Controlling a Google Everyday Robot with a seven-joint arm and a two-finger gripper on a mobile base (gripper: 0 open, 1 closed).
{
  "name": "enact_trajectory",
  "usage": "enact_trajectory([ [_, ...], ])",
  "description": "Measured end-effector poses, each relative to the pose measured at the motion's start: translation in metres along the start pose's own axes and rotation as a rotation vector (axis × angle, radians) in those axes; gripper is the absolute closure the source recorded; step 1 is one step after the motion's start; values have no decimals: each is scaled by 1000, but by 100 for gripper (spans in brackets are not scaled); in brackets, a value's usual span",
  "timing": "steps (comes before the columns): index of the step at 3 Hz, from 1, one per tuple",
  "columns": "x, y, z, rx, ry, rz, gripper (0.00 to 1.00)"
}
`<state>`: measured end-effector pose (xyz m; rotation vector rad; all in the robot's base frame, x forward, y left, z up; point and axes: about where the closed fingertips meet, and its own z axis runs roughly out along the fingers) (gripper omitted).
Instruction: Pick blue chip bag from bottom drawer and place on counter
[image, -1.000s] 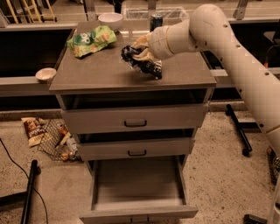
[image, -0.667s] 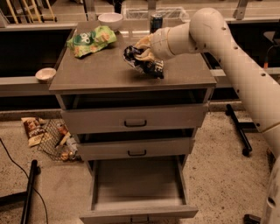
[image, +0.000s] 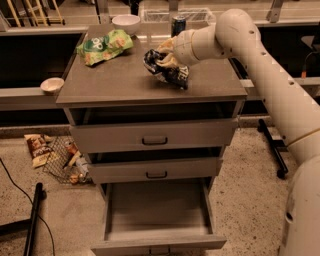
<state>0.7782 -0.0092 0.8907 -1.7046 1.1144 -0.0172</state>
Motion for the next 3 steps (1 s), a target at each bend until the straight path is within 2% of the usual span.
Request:
enact_trajectory([
  [1, 3, -9, -2, 12, -10, 11, 14],
  [2, 2, -17, -14, 26, -19, 14, 0],
  [3, -4, -19, -36, 26, -49, 18, 0],
])
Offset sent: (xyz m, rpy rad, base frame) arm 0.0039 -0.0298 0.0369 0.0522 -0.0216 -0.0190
